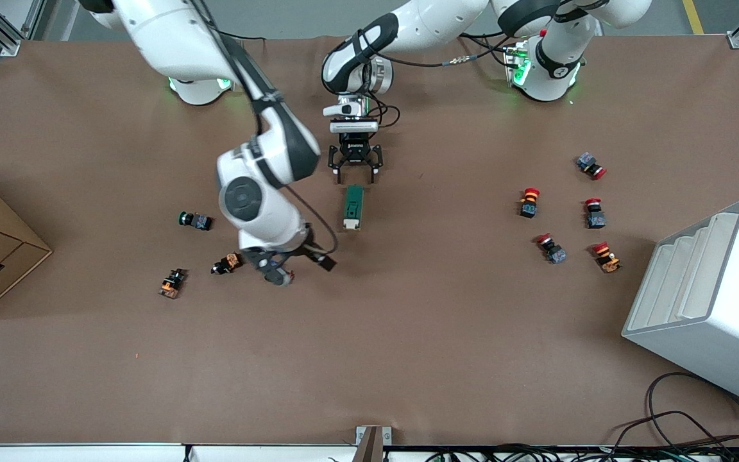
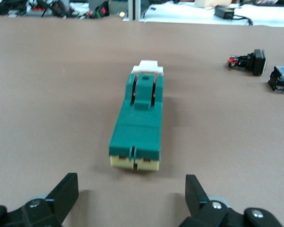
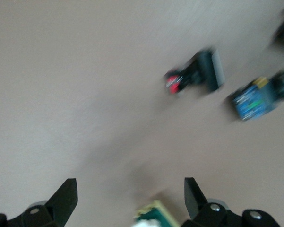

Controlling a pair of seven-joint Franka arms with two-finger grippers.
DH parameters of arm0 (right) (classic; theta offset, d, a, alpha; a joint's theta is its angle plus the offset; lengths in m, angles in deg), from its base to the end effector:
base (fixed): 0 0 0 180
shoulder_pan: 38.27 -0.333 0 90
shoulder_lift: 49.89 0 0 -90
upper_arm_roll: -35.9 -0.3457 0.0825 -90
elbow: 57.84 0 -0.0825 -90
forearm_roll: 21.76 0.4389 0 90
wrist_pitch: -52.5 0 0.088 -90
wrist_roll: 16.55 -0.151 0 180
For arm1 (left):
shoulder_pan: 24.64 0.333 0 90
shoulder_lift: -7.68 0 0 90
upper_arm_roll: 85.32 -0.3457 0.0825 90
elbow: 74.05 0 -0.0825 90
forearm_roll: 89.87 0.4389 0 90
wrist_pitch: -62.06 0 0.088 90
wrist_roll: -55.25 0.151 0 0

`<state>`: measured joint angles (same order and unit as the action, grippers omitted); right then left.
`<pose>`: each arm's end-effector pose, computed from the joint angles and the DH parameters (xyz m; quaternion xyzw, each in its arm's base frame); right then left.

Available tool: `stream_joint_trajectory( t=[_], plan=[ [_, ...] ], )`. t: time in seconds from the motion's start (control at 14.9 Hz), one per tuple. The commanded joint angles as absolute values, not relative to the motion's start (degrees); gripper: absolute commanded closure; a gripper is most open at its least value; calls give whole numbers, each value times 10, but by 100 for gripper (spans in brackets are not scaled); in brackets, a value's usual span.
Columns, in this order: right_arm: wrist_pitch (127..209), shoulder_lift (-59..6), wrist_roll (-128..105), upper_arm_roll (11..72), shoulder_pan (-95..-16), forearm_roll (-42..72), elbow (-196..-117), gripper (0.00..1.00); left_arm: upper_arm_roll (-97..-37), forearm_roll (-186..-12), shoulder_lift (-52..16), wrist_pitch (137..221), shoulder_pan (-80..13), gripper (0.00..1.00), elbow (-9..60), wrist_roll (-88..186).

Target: Close load switch with both arms

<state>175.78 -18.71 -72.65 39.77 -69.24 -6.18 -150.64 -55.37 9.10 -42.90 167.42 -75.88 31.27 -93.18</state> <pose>0.6535 0.3632 0.2595 -0.9437 0.3166 0.0670 0.0683 0.2188 -0.6262 0.0364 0.8703 0.0345 0.4912 0.0096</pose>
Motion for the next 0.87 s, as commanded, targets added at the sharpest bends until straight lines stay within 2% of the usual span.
stream_joint_trajectory(
  t=[0.0,0.13,0.4,0.8],
  plan=[
    [1688,-233,-612,388,-633,-71,-1525,0,-544,31,-408,1678,-756,0,310,-942],
    [1637,-251,-558,387,-598,-103,-1524,0,-536,15,-402,1680,-732,0,292,-937],
    [1562,-291,-457,387,-545,-138,-1524,0,-471,-78,-397,1681,-656,0,198,-899],
    [1516,-320,-256,387,-460,-186,-1514,0,-454,-335,-309,1676,-546,0,85,-651]
  ],
)
